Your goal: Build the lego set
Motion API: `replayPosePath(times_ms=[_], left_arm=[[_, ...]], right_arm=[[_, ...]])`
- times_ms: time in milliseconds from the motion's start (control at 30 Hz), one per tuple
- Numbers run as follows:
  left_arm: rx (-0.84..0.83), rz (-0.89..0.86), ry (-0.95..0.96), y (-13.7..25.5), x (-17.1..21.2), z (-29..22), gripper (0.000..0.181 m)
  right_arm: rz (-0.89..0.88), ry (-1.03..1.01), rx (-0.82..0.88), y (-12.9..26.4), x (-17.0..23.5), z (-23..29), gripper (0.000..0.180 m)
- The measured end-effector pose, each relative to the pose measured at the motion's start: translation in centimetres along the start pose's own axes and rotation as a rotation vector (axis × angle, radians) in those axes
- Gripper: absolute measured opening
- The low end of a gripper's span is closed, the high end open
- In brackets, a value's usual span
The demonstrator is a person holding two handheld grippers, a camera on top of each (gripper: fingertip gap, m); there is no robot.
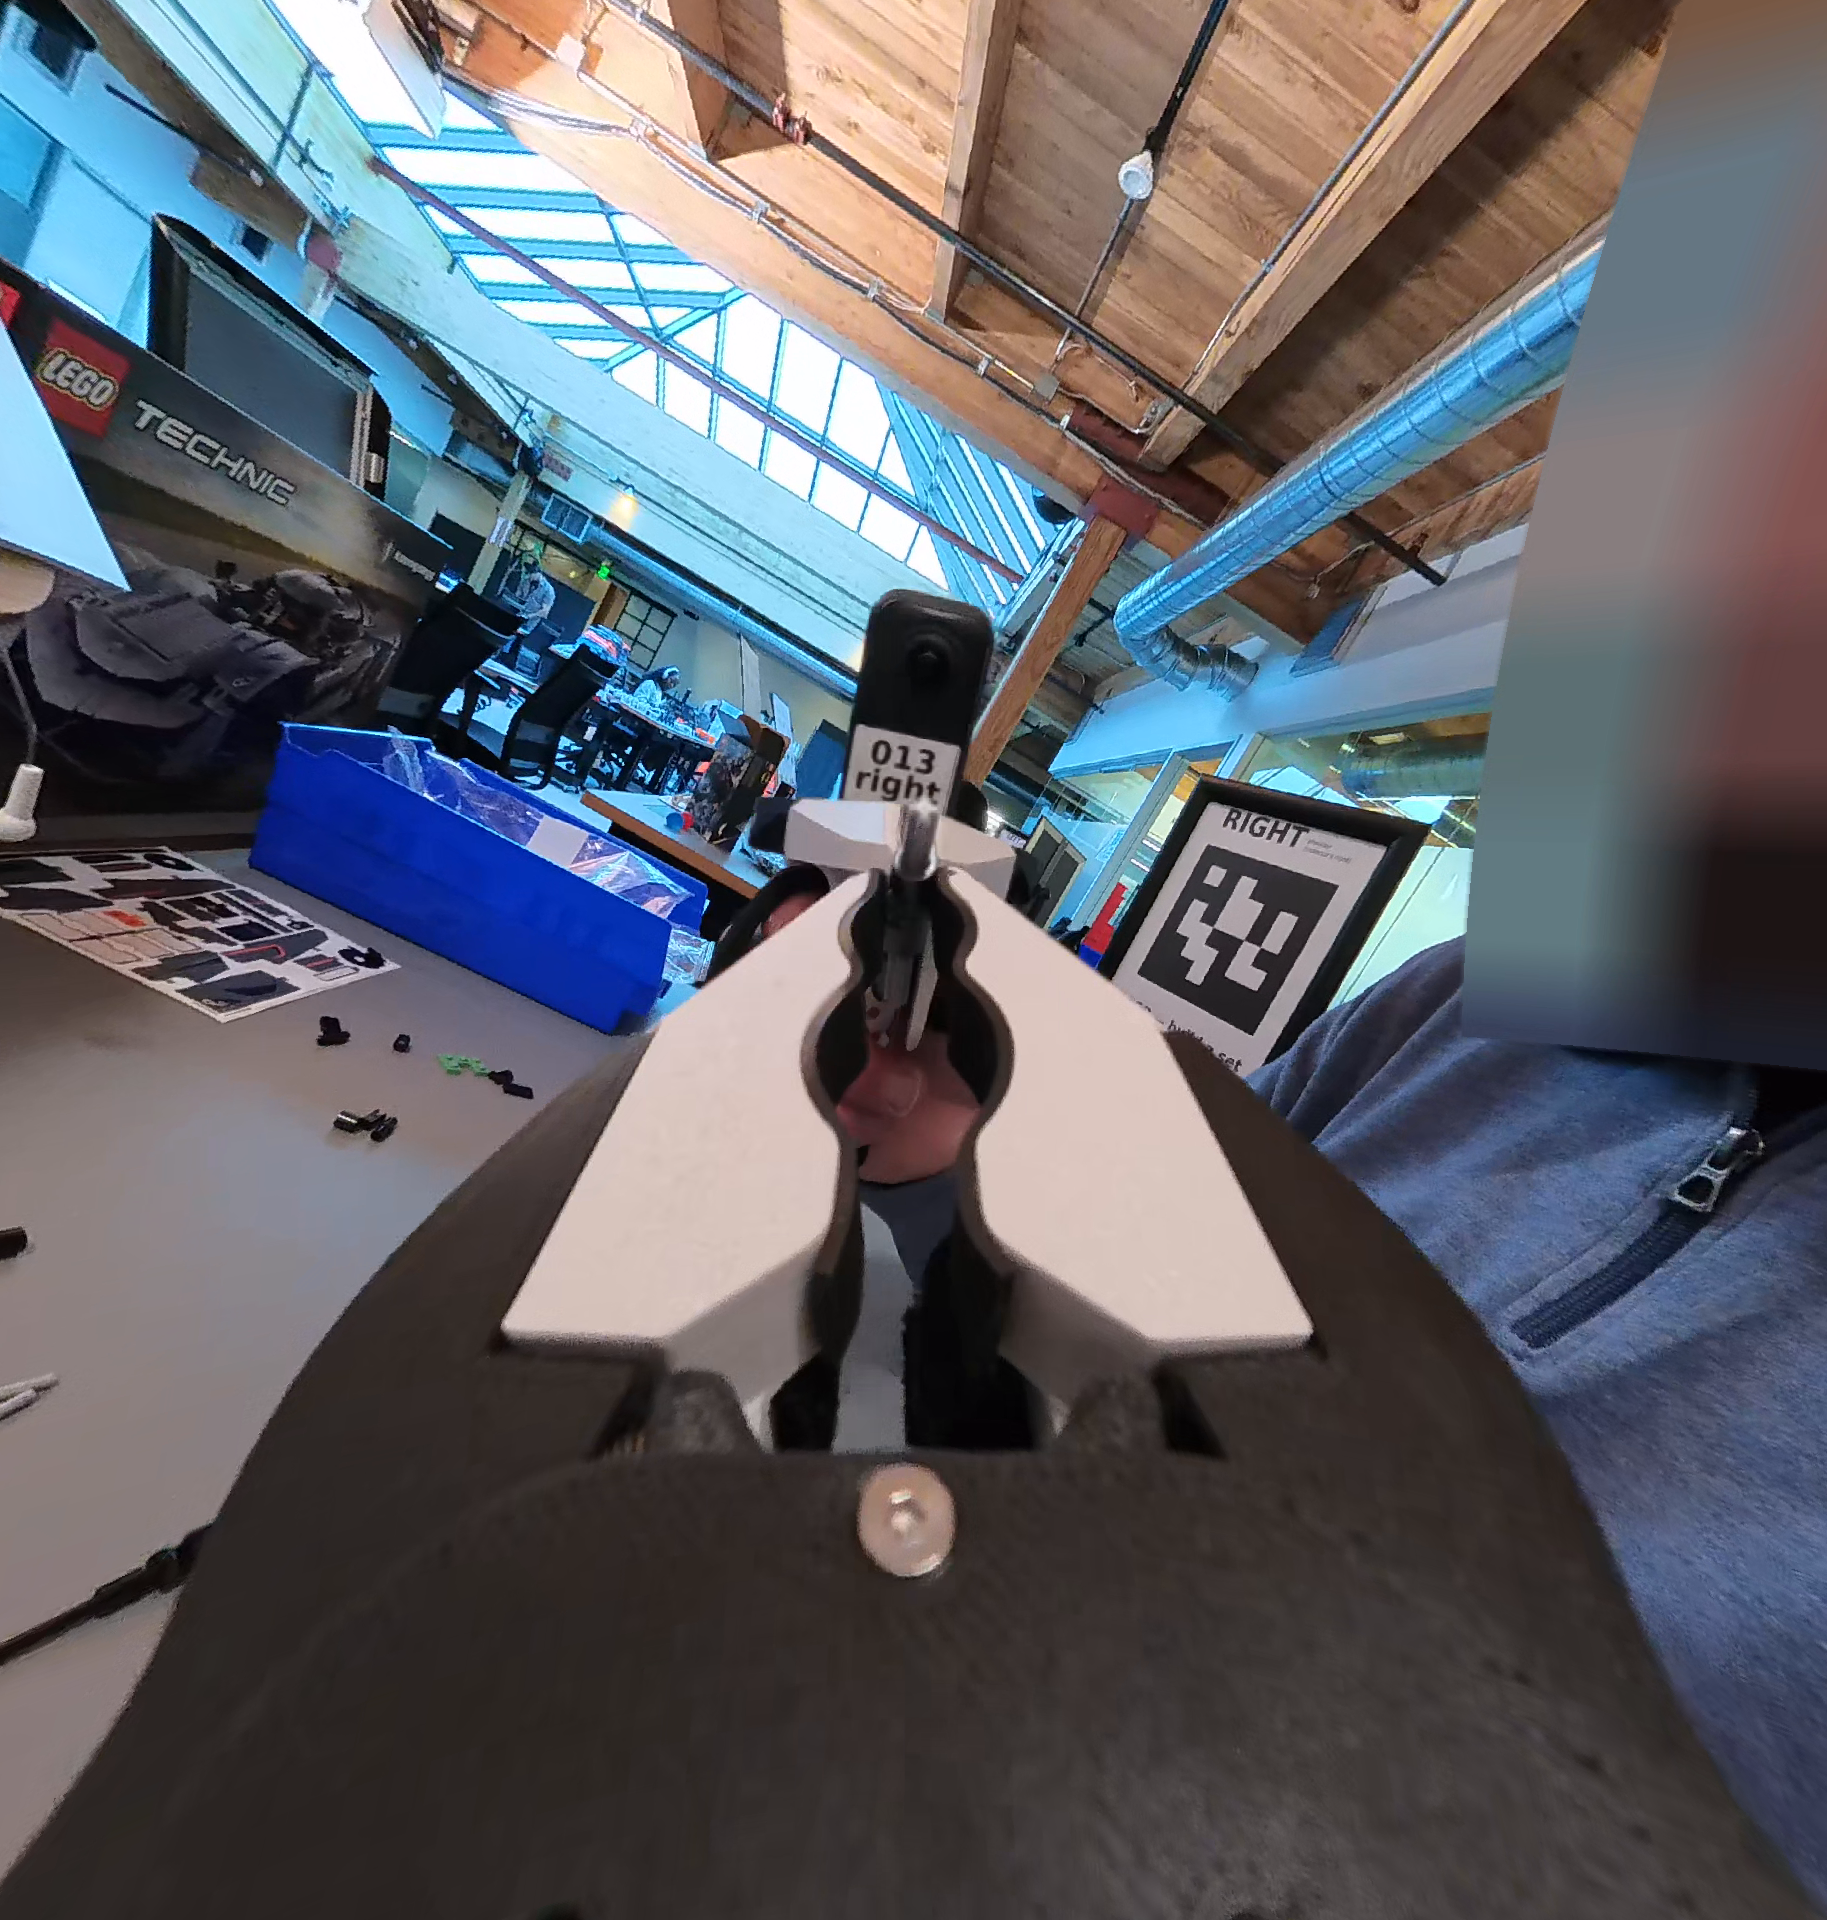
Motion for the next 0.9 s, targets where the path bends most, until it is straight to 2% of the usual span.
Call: replayPosePath(times_ms=[367,467,633,800,900], left_arm=[[0.004,-0.017,-0.027,-0.3,-0.6,-0.1,0.010],[-0.025,0.000,-0.070,-0.4,-0.6,-0.2,0.008],[-0.117,0.085,-0.179,-0.8,-0.6,-0.8,0.007],[-0.120,0.033,-0.224,-0.5,-1.3,-1.1,0.007],[-0.093,0.040,-0.228,-1.0,-1.1,-1.0,0.007]], right_arm=[[-0.106,-0.145,-0.115,0.0,-0.1,-1.4,0.000],[-0.167,-0.167,-0.184,0.3,-0.1,-1.7,0.000],[-0.179,-0.187,-0.189,0.7,0.5,-2.6,0.000],[-0.061,0.039,-0.031,1.5,0.7,-1.3,0.004],[-0.029,0.126,0.005,1.4,0.5,-0.4,0.007]])
Point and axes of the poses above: each gripper's, where its closed fingertips meet, y back along the fingers, x out of its underside, z = x × y across the jaws, the point moved 9 cm from there along y, back along the fingers, and after that the axes turned 3 degrees about -y, right-handed, at the moved point
